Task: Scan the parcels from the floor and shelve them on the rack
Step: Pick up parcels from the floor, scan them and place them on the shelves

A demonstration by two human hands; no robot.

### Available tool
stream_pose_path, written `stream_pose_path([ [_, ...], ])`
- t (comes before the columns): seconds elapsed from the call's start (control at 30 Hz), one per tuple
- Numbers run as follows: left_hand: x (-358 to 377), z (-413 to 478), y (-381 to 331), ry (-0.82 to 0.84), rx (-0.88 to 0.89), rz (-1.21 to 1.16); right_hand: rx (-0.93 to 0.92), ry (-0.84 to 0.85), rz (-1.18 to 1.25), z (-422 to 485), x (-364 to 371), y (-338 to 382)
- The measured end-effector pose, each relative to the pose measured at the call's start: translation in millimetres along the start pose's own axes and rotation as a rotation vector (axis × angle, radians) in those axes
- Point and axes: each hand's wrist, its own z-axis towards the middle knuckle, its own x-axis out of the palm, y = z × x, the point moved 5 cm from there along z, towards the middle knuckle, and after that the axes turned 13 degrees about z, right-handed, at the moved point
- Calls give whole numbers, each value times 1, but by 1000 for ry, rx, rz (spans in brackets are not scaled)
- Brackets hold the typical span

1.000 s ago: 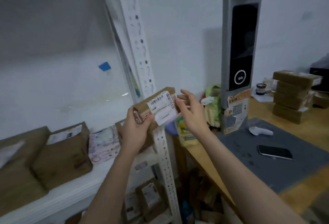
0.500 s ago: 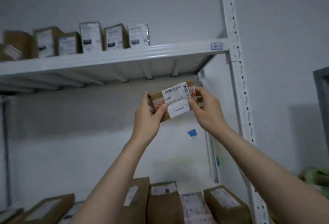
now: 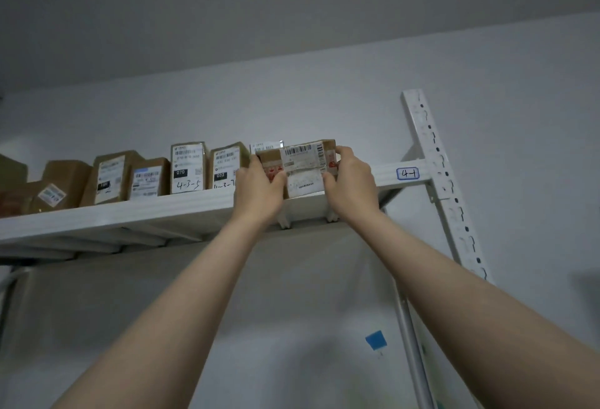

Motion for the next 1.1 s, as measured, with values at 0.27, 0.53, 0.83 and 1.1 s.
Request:
stream_pose_path([
  [0.27,43,43,-40,-18,16,-49,-19,-151,-65,47,-20,-32],
  [0.53,83,79,-47,-80,6,-13,-59,-162,-164,80,-14,-57],
  [0.83,121,103,-50,-72,36,81,-23,-123,-218,111,-3,-94],
  [1.1,142,112,-44,17,46,238,78,-60,-285,128,8,-118],
])
